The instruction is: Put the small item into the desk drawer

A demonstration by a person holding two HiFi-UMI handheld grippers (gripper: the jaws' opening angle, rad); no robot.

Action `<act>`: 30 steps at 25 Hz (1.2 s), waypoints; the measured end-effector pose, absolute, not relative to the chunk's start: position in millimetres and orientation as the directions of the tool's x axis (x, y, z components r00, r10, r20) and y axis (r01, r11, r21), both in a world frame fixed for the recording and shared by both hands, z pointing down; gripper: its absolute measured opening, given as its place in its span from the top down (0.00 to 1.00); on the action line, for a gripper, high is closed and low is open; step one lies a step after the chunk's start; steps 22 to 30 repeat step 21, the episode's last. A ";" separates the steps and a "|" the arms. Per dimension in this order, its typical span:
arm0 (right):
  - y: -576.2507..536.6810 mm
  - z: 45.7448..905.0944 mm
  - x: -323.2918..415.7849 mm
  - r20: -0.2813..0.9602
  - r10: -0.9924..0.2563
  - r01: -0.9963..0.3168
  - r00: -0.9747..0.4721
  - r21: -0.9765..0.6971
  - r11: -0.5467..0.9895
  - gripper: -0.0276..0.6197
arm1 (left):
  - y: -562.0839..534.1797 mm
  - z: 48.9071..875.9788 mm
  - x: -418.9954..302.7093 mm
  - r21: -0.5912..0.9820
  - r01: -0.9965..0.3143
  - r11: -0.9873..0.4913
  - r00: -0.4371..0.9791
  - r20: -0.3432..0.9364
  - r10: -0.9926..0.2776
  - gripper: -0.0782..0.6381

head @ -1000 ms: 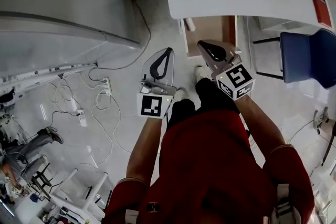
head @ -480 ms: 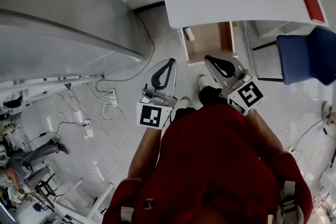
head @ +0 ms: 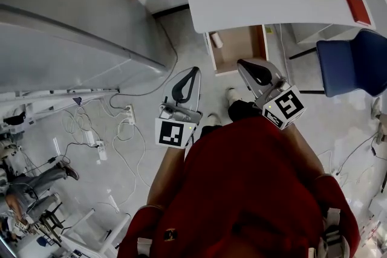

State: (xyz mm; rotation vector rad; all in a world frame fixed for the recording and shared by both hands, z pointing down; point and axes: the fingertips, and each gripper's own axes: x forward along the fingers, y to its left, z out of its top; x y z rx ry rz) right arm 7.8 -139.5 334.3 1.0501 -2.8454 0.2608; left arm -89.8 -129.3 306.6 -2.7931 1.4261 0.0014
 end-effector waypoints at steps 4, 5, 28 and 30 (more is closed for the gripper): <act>-139.4 332.5 6.6 0.152 -0.634 -0.651 -0.758 -0.121 0.749 0.94 | -128.8 305.5 -92.2 0.002 -0.814 -0.581 0.581 -0.009 -0.814 0.88; -138.8 331.8 6.0 0.153 -0.634 -0.651 -0.758 -0.119 0.750 0.94 | -128.5 304.9 -92.5 0.003 -0.814 -0.581 0.581 -0.010 -0.814 0.88; -134.2 336.4 -3.7 0.166 -0.619 -0.639 -0.767 -0.114 0.761 0.94 | -126.0 307.8 -100.4 -0.008 -0.811 -0.585 0.585 -0.005 -0.811 0.88; -134.2 336.4 -3.7 0.166 -0.619 -0.639 -0.767 -0.114 0.761 0.94 | -126.0 307.8 -100.4 -0.008 -0.811 -0.585 0.585 -0.005 -0.811 0.88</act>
